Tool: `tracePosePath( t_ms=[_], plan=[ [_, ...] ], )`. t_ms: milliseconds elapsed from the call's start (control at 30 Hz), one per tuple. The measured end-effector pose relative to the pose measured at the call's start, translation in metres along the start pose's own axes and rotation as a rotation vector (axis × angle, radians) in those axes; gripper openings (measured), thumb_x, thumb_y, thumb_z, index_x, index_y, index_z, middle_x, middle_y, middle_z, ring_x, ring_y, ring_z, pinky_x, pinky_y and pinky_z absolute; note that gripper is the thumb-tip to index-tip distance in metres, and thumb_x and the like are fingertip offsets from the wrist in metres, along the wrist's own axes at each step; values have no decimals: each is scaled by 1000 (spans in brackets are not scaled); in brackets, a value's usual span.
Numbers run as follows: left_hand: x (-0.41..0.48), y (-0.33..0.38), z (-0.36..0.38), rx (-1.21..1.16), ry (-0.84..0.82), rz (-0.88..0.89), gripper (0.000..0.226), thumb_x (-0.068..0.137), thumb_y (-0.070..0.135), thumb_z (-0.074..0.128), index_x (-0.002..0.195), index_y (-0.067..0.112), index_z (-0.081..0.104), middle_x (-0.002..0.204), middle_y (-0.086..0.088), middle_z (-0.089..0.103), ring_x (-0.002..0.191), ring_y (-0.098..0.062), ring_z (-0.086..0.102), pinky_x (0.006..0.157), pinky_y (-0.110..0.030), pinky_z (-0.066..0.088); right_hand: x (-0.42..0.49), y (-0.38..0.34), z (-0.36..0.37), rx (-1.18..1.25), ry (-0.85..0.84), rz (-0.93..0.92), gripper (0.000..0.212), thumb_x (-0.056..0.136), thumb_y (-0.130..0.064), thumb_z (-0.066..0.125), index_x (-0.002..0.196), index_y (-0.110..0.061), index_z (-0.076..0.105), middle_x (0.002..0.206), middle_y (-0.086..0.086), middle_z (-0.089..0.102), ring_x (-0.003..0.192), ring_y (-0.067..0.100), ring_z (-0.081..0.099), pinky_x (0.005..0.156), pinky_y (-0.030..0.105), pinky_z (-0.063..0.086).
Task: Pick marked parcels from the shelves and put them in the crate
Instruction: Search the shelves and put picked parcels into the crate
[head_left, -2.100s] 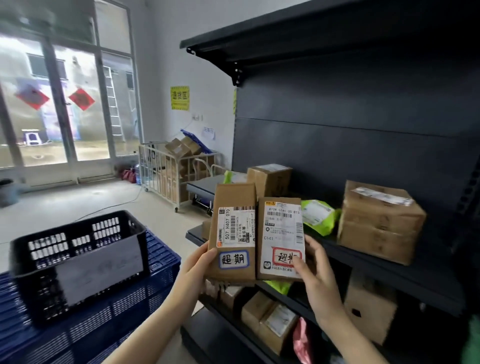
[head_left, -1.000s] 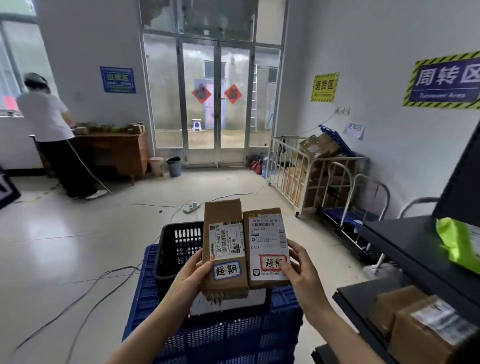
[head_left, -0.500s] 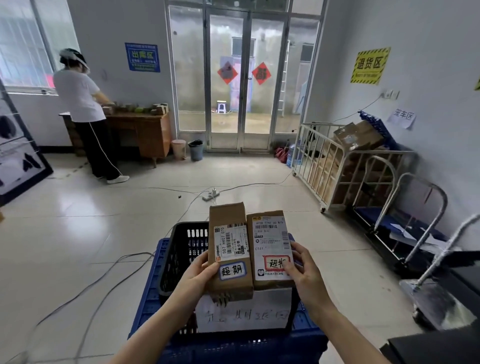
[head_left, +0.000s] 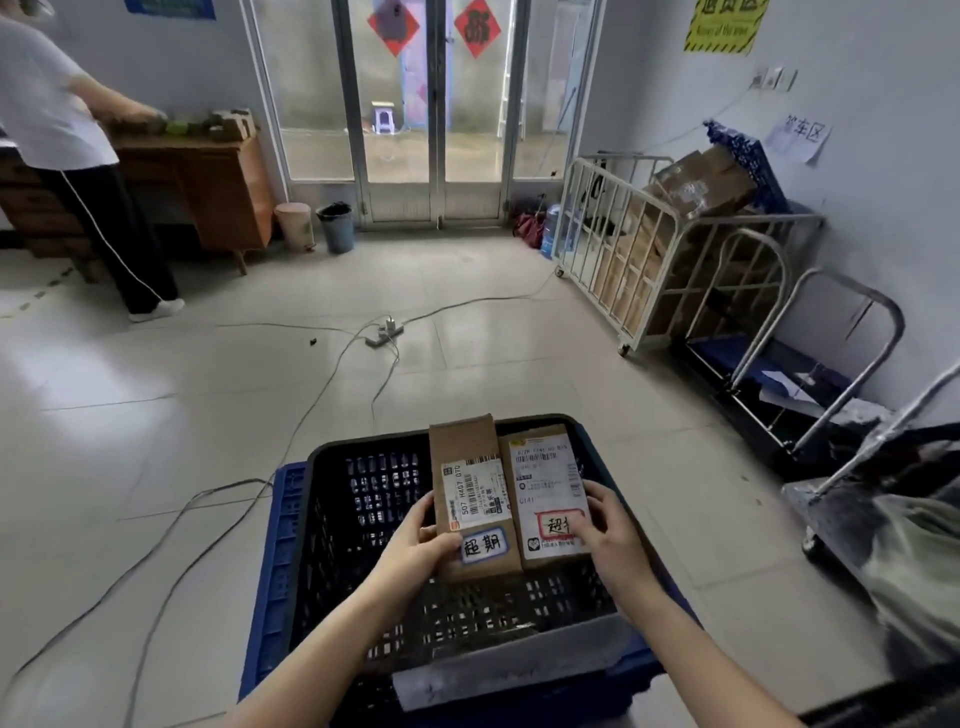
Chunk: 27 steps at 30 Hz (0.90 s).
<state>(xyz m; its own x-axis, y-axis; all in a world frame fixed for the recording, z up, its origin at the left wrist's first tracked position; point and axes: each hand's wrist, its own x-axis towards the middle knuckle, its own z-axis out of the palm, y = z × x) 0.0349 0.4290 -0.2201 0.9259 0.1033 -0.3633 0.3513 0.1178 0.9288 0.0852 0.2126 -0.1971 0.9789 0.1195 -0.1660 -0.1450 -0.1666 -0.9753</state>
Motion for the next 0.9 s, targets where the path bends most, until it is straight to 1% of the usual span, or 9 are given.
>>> tracePosePath(
  t_ms=[100,233,367,433,533,600,667,767,900],
  plan=[
    [28,-18,-1,-9,7,-70,68,89,7,58,146,22,24,120,-12,61,103,-27,65,96,-45,50,26,22,4,-40,-6,58,33,92,-10,52,121,-26,44,117,-1,55,92,8,62,62,16,53],
    [65,-43,2,0,43,-147,61,92,15,57,145,21,27,120,-11,62,103,-24,65,95,-44,51,59,54,5,-111,-32,142,36,92,-8,52,122,-26,42,117,-1,57,93,6,60,67,17,51],
    [97,-69,10,-4,61,-265,60,91,11,58,143,20,28,116,-10,61,104,-25,64,93,-41,52,93,89,4,-189,-97,256,49,90,-2,52,134,-18,39,99,-14,58,91,2,59,69,18,50],
    [119,-84,15,23,86,-322,65,90,10,60,145,17,27,119,-12,59,107,-26,62,97,-44,50,115,108,4,-231,-123,310,50,89,-1,53,133,-19,40,98,-14,60,91,2,59,71,18,50],
    [148,-104,23,22,116,-414,69,89,9,60,148,17,23,127,-16,56,111,-28,60,98,-44,49,144,136,5,-258,-132,394,50,87,1,54,132,-17,41,109,-2,64,97,11,62,87,34,53],
    [164,-115,27,15,137,-463,69,90,9,59,147,17,22,130,-16,54,112,-28,59,97,-42,49,161,155,6,-284,-145,443,52,86,3,54,133,-15,39,117,3,62,102,16,60,93,37,50],
    [180,-126,30,10,150,-494,68,89,8,59,147,17,23,127,-16,55,110,-29,60,96,-41,50,176,172,8,-295,-162,480,52,86,4,54,133,-13,38,120,5,61,102,16,59,91,33,50],
    [196,-139,33,31,164,-530,65,90,6,58,145,17,26,123,-16,57,107,-29,61,92,-37,51,194,193,13,-334,-178,499,47,84,4,57,126,-12,43,113,3,63,93,13,57,78,22,45],
    [211,-153,40,49,168,-570,70,89,4,59,147,15,21,132,-15,53,108,-25,59,88,-35,52,207,215,15,-410,-202,507,52,82,2,61,128,-10,42,110,0,61,94,12,57,67,11,42]
  ],
)
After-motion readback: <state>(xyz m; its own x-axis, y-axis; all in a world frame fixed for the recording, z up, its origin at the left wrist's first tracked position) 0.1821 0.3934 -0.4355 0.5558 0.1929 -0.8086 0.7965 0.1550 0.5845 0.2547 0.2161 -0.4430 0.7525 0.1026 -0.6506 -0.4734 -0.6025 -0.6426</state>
